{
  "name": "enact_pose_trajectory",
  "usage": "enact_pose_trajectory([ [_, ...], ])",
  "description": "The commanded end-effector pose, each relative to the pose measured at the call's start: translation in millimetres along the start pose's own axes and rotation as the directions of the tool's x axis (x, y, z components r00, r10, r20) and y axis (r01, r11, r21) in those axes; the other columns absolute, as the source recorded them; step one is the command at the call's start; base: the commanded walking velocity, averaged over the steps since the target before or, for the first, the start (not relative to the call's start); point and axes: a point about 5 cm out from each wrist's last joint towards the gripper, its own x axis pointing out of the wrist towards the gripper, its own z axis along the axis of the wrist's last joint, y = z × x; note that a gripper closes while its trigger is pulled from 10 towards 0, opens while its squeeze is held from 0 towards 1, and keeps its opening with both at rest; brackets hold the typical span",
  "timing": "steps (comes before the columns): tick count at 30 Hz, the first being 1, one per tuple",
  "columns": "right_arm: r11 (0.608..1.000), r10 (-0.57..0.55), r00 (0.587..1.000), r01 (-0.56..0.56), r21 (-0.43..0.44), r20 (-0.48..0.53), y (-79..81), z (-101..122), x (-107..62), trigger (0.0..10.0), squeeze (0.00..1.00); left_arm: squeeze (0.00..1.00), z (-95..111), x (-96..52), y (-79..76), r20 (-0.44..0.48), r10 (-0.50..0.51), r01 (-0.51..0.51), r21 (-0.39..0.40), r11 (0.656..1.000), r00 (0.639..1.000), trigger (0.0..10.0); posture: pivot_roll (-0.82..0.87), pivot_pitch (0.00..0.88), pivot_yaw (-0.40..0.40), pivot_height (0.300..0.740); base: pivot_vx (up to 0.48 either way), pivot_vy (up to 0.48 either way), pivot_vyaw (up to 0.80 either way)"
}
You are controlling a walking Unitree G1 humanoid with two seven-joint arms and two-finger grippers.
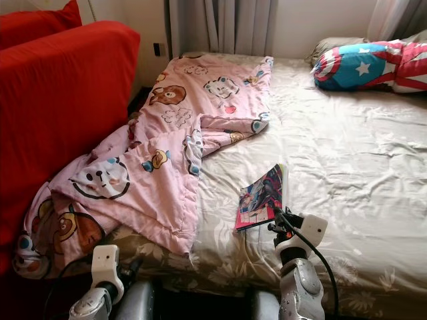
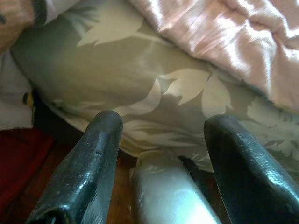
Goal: Clean up the room
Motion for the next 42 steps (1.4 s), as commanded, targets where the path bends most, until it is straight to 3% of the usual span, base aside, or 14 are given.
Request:
enact_pose_trajectory([
  [1, 0.999, 0.024, 0.999, -0.023, -0.046, 0.027, 3.7, 4, 2.2, 10.0, 0.00, 0.00, -6, -1.4, 1.1, -0.020, 0.024, -0.024, -0.008, 1.000, 1.000, 10.0, -0.03, 0.000, -0.051, 0.647, 0.000, 0.000, 0.00],
  [13, 0.996, 0.004, 1.000, -0.002, -0.084, 0.026, -0.6, 3, 3.8, 10.0, 0.00, 0.00, -34, -12.0, 3.2, -0.142, 0.055, -0.054, 0.012, 0.998, 0.988, 10.0, -0.03, 0.000, -0.069, 0.740, 0.000, 0.000, 0.00],
  [42, 0.993, -0.035, 0.999, 0.036, -0.113, 0.009, -3.4, -5, 0.7, 10.0, 0.00, 0.00, -60, -24.3, -1.4, -0.260, 0.017, 0.021, 0.143, 0.989, 0.966, 10.0, -0.04, 0.000, -0.073, 0.740, 0.000, 0.000, 0.00],
])
